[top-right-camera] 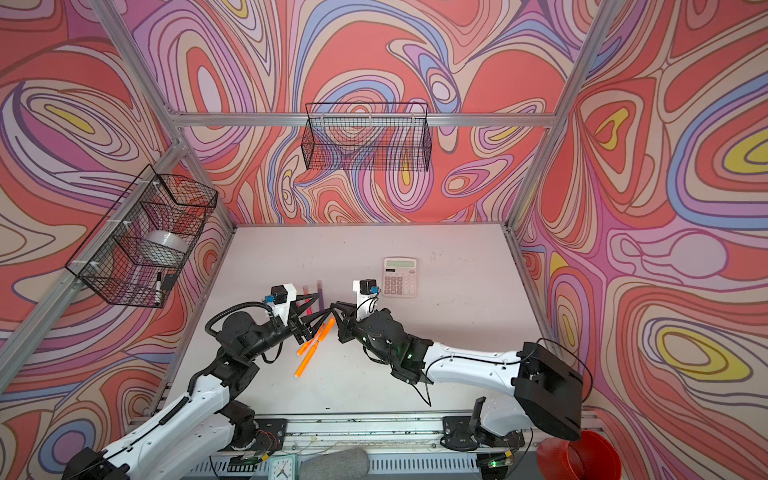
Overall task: Insert the pens into the pen caps
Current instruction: 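Open the right gripper and withdraw while the left lowers the capped highlighter, then lay the capped highlighter beside the purple marker and open the left gripper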
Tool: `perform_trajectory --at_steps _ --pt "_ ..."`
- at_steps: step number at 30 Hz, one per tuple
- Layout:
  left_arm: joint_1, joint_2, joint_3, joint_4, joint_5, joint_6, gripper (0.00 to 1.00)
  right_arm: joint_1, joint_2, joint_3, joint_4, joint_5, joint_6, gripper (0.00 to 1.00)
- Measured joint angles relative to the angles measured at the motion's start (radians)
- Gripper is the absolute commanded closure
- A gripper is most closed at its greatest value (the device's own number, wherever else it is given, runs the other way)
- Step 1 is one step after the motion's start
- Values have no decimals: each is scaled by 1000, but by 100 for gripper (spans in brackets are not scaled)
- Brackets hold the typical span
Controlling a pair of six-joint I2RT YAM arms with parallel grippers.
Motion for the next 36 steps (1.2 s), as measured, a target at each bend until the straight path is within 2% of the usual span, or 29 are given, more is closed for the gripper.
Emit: perform_trajectory --at_steps 2,7,10,14,18,20,24,29,36 --pt "0 -6 -3 -10 -1 3 24 0 6 0 -34 -10 -1 100" --pt "0 3 -33 -10 -15 -7 26 -20 50 74 -167 -17 -5 100" --pt "0 -13 -37 -57 -130 -39 24 -57 126 183 -250 -31 -8 100" --pt "0 -80 7 -242 -356 -98 21 -129 273 320 -349 -66 -11 100" --pt "0 -135 88 -429 -509 -154 20 -185 446 453 -452 -110 -24 100" --pt "0 -158 110 -502 -559 -185 18 -202 520 515 -496 -132 -34 100" --pt "0 -206 119 -641 -644 -270 1 -233 658 674 -585 -179 -56 100" --pt "0 -216 180 -858 -759 -408 0 -271 772 798 -635 -217 -72 100" --pt "0 -119 342 -1069 -863 -586 0 -322 891 918 -675 -256 -78 100"
